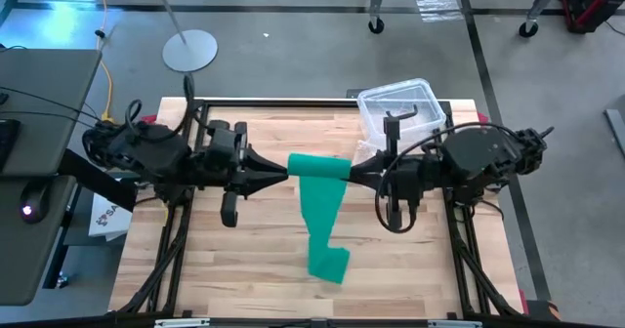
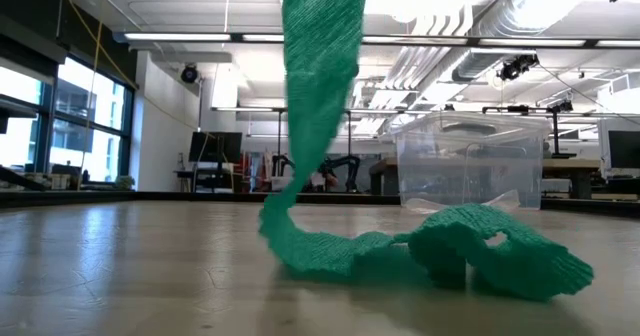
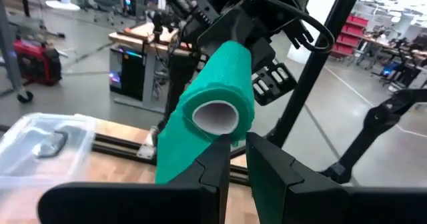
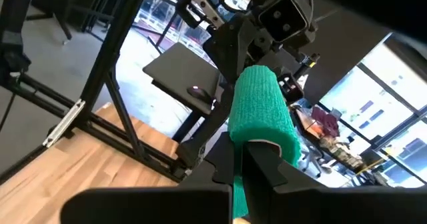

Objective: Roll bandage
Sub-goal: Roll the green bandage

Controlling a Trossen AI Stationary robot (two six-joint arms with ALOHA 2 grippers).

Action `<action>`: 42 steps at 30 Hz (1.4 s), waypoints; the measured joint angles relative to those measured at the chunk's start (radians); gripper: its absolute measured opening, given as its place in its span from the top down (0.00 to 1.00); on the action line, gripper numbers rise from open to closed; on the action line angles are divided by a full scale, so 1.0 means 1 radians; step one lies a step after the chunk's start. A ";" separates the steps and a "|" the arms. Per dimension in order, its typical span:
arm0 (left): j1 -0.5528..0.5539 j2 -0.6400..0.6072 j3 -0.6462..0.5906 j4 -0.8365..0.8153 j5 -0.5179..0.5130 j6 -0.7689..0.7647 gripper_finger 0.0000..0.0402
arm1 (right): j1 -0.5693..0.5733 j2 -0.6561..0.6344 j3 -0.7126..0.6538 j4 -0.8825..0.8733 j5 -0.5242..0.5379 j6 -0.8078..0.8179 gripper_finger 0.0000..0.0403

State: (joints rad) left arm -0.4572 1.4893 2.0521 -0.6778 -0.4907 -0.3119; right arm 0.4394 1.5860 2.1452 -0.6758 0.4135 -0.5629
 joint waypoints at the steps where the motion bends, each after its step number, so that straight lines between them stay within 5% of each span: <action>1: 0.000 0.002 0.000 0.002 0.000 -0.004 0.88 | 0.003 0.000 0.000 0.000 0.004 0.001 1.00; 19: -0.003 0.024 0.003 0.103 0.062 0.305 0.67 | 0.017 -0.007 0.000 0.000 -0.022 0.105 1.00; 26: -0.014 0.035 0.002 0.076 -0.013 0.326 0.65 | 0.014 -0.036 0.000 0.014 -0.014 0.116 1.00; 31: -0.023 0.038 -0.001 0.138 -0.014 0.396 0.66 | 0.019 -0.077 0.000 0.094 -0.121 0.138 1.00; 36: -0.056 0.068 0.001 0.255 -0.013 0.609 0.66 | 0.014 -0.102 0.000 0.186 -0.278 0.164 1.00; 42: -0.098 0.110 0.000 0.508 -0.046 0.883 0.66 | 0.012 -0.117 0.000 0.191 -0.303 0.198 1.00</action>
State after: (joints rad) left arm -0.5547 1.5991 2.0525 -0.1700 -0.5366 0.5707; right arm 0.4519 1.4689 2.1456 -0.4846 0.1101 -0.3650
